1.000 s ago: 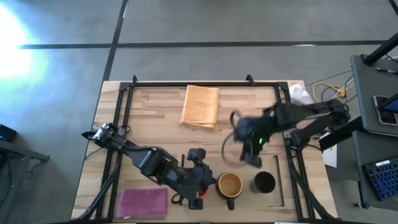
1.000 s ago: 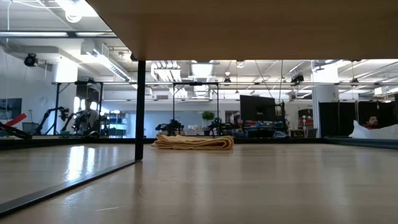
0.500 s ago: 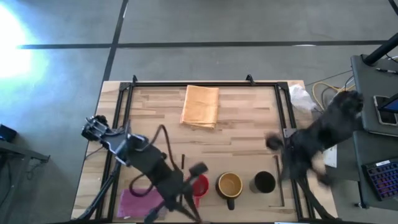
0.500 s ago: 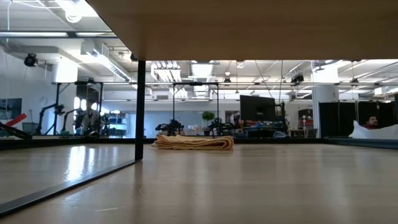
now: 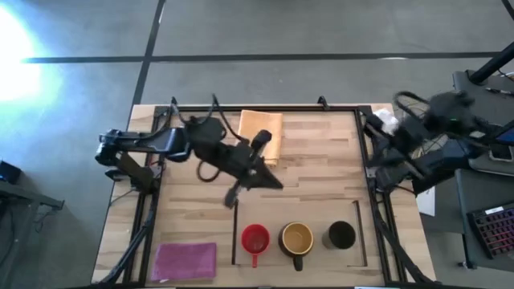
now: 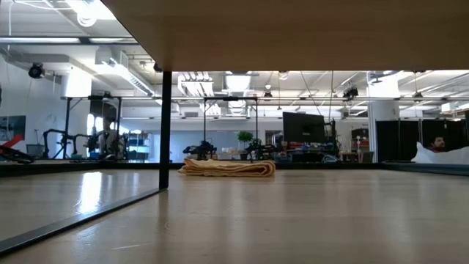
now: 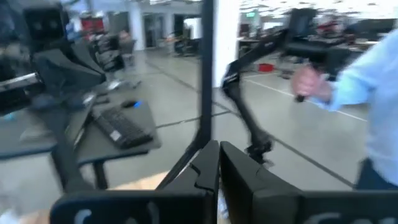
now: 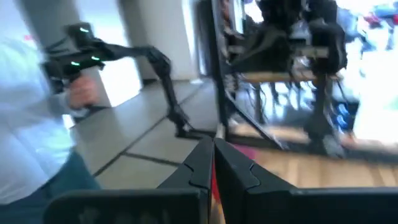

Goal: Stack small to large cups/mugs on shelf
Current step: Return to Home Position

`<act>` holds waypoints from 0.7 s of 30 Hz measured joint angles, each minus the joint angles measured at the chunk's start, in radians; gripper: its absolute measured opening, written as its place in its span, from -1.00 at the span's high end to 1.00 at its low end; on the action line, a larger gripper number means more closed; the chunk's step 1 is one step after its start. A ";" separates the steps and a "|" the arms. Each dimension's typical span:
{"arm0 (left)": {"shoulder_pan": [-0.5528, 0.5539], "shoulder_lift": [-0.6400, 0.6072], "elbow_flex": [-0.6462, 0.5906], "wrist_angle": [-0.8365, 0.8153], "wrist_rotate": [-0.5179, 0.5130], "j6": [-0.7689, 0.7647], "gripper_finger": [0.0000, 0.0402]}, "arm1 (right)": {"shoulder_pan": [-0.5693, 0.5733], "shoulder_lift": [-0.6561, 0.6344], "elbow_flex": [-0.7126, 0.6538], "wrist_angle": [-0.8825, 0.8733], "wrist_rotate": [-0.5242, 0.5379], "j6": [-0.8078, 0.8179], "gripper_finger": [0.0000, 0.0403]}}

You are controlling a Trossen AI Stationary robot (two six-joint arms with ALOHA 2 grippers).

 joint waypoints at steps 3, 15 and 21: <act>0.037 -0.092 -0.212 0.157 -0.011 -0.040 1.00 | -0.083 -0.071 -0.132 0.032 -0.029 0.045 0.96; 0.044 -0.573 -1.044 0.758 -0.193 -0.185 1.00 | -0.138 -0.371 -0.523 0.297 -0.057 0.152 0.96; 0.045 -0.746 -1.309 0.899 -0.257 -0.215 1.00 | -0.138 -0.487 -0.661 0.387 -0.018 0.124 0.96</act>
